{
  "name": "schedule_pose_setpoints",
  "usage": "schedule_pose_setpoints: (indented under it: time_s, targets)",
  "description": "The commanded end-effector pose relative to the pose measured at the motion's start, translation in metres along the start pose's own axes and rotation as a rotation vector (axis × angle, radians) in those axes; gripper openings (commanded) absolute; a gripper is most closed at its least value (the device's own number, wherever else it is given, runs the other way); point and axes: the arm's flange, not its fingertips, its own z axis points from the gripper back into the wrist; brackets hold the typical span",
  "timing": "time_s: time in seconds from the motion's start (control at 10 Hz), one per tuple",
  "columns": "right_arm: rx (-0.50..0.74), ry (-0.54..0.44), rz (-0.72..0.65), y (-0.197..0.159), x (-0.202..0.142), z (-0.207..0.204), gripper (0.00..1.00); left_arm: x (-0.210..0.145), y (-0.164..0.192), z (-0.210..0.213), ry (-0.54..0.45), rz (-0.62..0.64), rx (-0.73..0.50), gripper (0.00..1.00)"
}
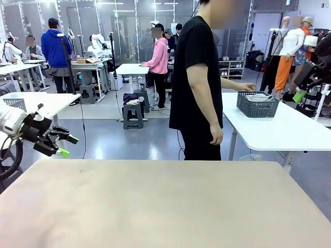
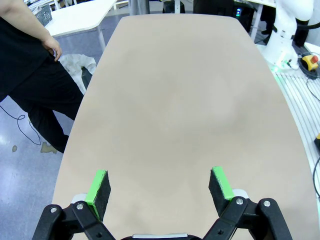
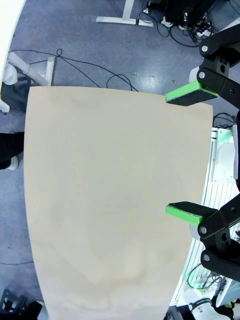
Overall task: Fold the towels and place them in the basket.
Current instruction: Stack the folded Towel with hook on the right side of the table.
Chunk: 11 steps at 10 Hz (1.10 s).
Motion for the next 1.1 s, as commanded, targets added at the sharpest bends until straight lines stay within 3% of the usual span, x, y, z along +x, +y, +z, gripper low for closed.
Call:
schedule_pose_setpoints:
  time_s: [0.0,1.0]
  targets:
    - [0.001,0.008,-0.006,0.0011,-0.0001,0.0013,0.96,0.0009,-0.0004,0.0005,0.000,-0.002,0.002,1.00]
    - [0.001,0.008,-0.006,0.0011,-0.0001,0.0013,0.96,0.0009,-0.0004,0.0005,0.000,-0.002,0.002,1.00]
